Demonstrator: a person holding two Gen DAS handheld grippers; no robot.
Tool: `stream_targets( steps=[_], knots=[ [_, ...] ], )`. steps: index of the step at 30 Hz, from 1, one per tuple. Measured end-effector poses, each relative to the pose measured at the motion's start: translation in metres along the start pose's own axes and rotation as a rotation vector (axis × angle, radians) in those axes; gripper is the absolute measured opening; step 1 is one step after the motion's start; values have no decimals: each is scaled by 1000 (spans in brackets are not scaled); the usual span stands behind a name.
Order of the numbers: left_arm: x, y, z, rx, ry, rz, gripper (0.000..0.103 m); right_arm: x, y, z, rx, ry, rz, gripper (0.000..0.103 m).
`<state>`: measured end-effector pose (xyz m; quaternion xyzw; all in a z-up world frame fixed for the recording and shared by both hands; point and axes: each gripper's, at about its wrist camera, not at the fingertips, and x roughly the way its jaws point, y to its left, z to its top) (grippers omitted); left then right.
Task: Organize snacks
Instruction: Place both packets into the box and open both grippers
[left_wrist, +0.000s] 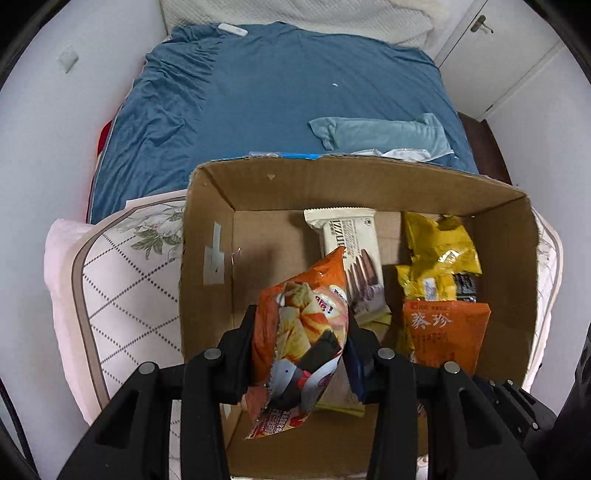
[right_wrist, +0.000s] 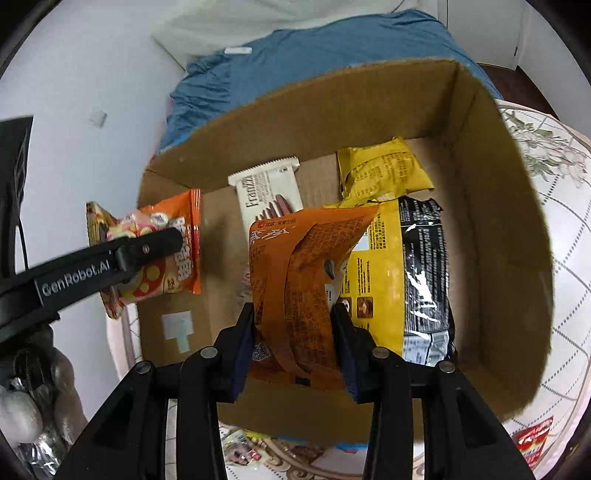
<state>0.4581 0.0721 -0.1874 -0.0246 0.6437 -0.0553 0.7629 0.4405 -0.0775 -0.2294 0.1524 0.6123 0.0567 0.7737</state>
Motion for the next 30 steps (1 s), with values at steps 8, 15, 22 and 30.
stream_targets(
  steps=[8, 15, 22, 30],
  knots=[
    [31, 4, 9, 12, 88, 14, 83, 45, 1, 5, -53, 135, -99, 76],
    [27, 9, 6, 0, 61, -9, 89, 51, 0, 5, -65, 141, -103, 99],
    [11, 3, -9, 16, 24, -23, 94, 24, -14, 3, -56, 74, -122, 99],
    [-24, -1, -48, 0, -96, 30, 94, -22, -22, -15, -96, -30, -166, 99]
  ],
)
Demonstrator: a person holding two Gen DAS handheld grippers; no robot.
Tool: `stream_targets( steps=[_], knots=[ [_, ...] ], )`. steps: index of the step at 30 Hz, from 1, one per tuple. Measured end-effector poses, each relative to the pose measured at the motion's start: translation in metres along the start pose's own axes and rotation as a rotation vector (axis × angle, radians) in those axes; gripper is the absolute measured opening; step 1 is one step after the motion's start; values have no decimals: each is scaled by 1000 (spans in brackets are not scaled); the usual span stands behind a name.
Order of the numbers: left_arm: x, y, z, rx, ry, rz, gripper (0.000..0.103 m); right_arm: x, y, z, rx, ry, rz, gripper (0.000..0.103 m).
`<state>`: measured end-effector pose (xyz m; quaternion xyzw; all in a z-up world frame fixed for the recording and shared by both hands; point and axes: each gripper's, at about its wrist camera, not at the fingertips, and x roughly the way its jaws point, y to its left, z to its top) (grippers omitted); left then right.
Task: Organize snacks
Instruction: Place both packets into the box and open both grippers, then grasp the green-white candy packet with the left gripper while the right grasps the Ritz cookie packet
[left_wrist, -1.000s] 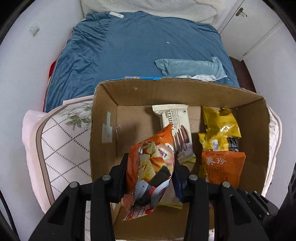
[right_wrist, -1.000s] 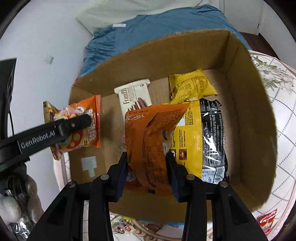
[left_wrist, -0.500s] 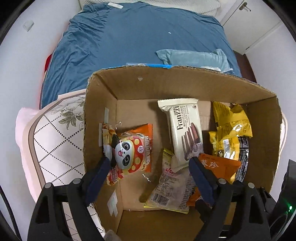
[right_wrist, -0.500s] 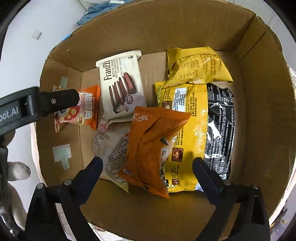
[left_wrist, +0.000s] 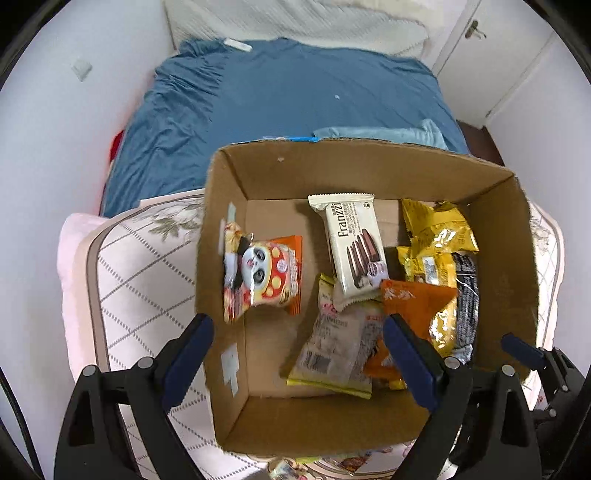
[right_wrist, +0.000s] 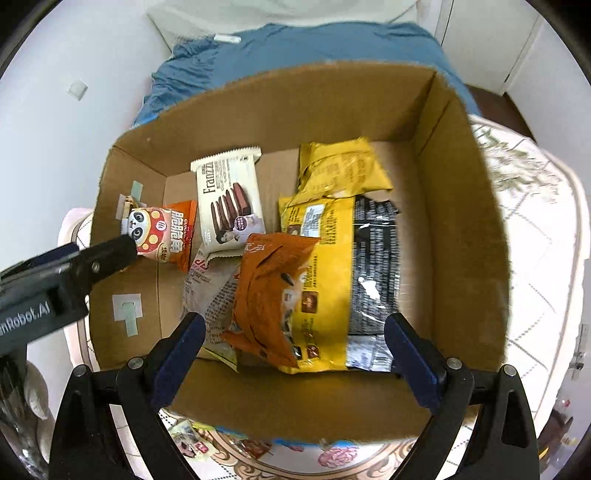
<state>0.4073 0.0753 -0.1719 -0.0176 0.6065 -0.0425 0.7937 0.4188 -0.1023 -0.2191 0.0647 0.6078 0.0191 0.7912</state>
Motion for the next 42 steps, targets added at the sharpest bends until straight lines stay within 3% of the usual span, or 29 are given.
stream_targets(
  steps=[14, 25, 32, 42],
  knots=[
    [-83, -15, -89, 7, -234, 43, 94, -83, -2, -68, -30, -204, -83, 99],
    [-139, -33, -152, 32, -356, 56, 94, -141, -5, -123, -41, -305, -66, 99],
    [-124, -27, -189, 11, -291, 55, 94, -127, -17, -157, -13, -239, -24, 99],
    [-26, -1, -226, -36, -29, 86, 94, -46, -58, -185, 132, -48, 14, 100]
  ],
)
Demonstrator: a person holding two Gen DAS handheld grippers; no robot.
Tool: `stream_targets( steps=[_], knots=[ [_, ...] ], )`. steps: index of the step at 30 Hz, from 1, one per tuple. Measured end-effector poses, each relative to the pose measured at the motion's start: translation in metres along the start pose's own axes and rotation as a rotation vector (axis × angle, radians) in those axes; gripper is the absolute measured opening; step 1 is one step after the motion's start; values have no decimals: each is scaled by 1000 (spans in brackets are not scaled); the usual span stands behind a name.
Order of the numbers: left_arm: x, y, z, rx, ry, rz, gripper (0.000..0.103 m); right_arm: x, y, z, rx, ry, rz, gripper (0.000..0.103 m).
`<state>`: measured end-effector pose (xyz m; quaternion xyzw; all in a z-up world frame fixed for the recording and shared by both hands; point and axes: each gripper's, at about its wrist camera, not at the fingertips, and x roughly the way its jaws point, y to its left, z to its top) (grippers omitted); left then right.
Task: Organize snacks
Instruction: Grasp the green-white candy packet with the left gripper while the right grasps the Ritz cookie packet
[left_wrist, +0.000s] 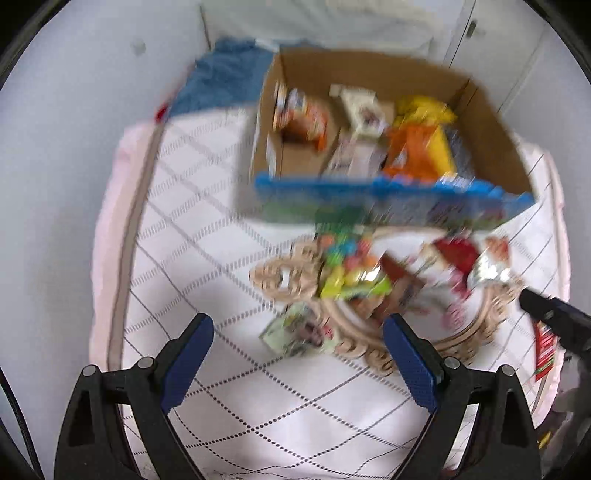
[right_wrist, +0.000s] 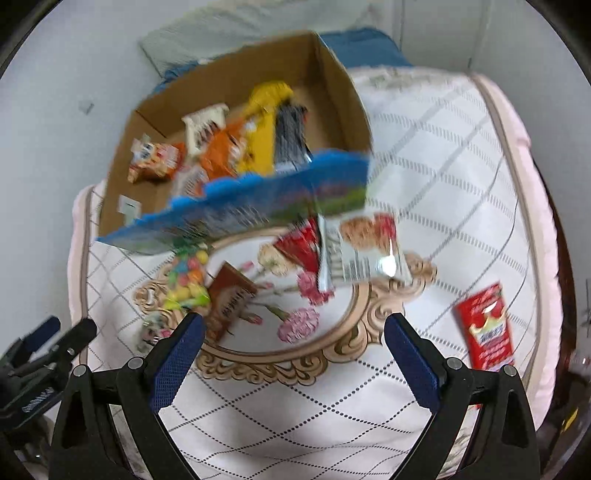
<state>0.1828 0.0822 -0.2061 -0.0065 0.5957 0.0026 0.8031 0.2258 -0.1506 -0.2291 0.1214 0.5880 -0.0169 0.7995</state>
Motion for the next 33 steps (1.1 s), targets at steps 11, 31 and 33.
stream_targets(
  steps=[11, 31, 33],
  knots=[
    [91, 19, -5, -173, 241, -118, 94, 46, -49, 9, 174, 67, -12, 100],
    [123, -30, 1, -46, 177, 39, 42, 123, -53, 53, 109, 69, -177, 80],
    [119, -27, 1, -50, 174, 36, 39, 121, -52, 50, 105, 60, -166, 69]
  ],
)
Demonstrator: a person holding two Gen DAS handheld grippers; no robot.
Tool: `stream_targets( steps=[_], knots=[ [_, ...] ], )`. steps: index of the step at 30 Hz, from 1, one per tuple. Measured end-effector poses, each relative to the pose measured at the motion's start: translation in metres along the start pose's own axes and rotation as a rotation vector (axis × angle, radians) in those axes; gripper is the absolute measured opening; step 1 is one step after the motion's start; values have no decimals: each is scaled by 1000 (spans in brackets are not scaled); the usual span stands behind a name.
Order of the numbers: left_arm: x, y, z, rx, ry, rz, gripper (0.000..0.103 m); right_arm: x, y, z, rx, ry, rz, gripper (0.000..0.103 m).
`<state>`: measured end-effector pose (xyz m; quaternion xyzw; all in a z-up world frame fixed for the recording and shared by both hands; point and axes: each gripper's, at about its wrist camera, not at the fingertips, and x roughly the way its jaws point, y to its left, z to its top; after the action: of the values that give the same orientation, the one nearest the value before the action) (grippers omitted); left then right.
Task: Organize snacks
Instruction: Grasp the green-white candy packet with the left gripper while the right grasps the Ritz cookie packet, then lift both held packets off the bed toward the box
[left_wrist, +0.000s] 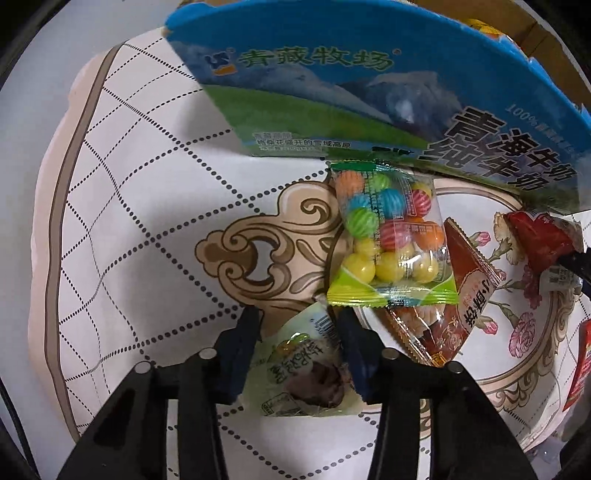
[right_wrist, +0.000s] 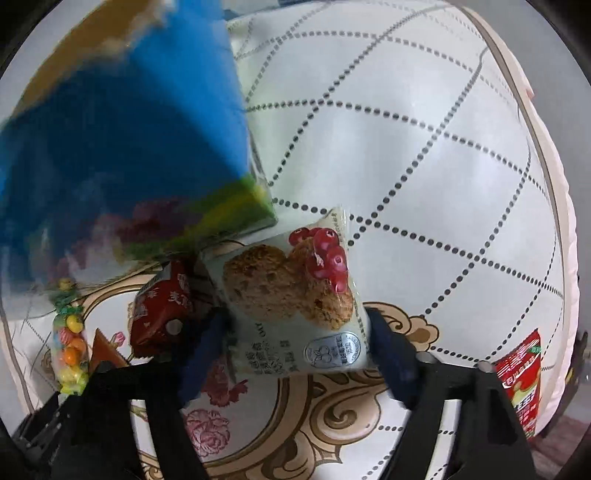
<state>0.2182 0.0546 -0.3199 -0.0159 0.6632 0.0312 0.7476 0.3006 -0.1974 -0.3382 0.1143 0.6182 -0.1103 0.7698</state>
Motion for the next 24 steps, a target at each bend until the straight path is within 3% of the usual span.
stream_targets(
  steps=[3, 10, 13, 14, 16, 17, 18, 20, 24],
  knots=[
    [-4, 7, -6, -5, -6, -13, 37, -7, -9, -7, 10, -1, 42, 56],
    [-21, 19, -41, -3, -16, -50, 34, -26, -25, -46, 36, 37, 168, 43],
    [-24, 21, -55, -2, -20, -50, 34, -24, -36, -72, 84, 122, 273, 42],
    [-24, 22, -60, -4, -22, -50, 34, -18, -38, -84, 94, 202, 311, 44],
    [-24, 22, -65, -3, -23, -51, 34, -23, -40, -98, 52, 233, 318, 45],
    [-24, 23, -67, -5, -26, -53, 34, -30, -38, -100, 11, 230, 299, 54],
    [-25, 23, -70, -7, -29, -54, 34, -40, -34, -101, -57, 224, 265, 74],
    [-25, 29, -73, -9, -30, -58, 34, -58, -23, -99, -203, 180, 229, 97],
    [-17, 32, -67, -12, -25, -72, 34, -60, 31, -74, -605, 158, 64, 97]
  ],
)
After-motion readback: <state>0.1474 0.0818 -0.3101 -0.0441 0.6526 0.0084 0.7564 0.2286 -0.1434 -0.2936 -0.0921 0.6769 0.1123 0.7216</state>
